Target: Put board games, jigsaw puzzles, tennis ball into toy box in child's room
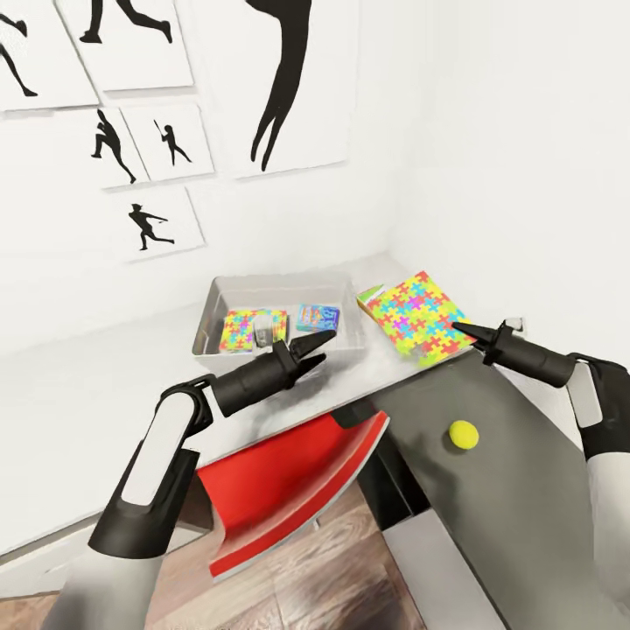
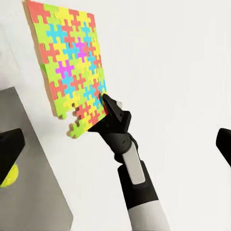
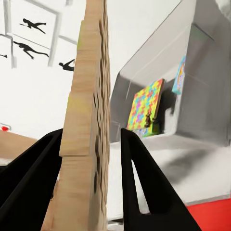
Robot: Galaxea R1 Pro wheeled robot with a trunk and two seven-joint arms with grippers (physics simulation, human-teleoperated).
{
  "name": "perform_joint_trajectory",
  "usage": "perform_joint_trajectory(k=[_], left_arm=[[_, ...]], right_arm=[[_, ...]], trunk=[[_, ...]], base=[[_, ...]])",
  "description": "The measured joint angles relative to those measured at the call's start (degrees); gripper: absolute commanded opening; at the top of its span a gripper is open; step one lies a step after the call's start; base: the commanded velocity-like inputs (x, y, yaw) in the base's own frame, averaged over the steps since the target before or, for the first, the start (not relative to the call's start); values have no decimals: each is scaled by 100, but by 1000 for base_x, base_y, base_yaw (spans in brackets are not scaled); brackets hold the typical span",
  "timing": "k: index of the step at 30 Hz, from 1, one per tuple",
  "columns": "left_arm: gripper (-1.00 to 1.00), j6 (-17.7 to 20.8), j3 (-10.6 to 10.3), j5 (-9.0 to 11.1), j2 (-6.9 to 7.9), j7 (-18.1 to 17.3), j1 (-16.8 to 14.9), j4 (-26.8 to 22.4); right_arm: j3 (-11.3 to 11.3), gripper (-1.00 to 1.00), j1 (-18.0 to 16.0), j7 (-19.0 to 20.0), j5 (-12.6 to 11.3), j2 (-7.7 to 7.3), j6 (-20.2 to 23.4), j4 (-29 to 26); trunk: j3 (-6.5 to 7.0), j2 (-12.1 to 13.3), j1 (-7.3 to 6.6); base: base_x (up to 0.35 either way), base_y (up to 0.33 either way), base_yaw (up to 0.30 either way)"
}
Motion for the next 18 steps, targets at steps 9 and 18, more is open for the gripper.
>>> perform_joint_trajectory(k=[9,18], left_arm=[[100,26,941,34,555,88,51,1],[100,22,1389,286,1021,219,168,1]], right_arm=[[27,-100,-834,-541,-4,-9,1,850],[54,-100,-1159,-858,-6,164,0,1118]], trunk=[[2,0,0],[2,0,0]], base=[[0,0,285],[0,0,287]])
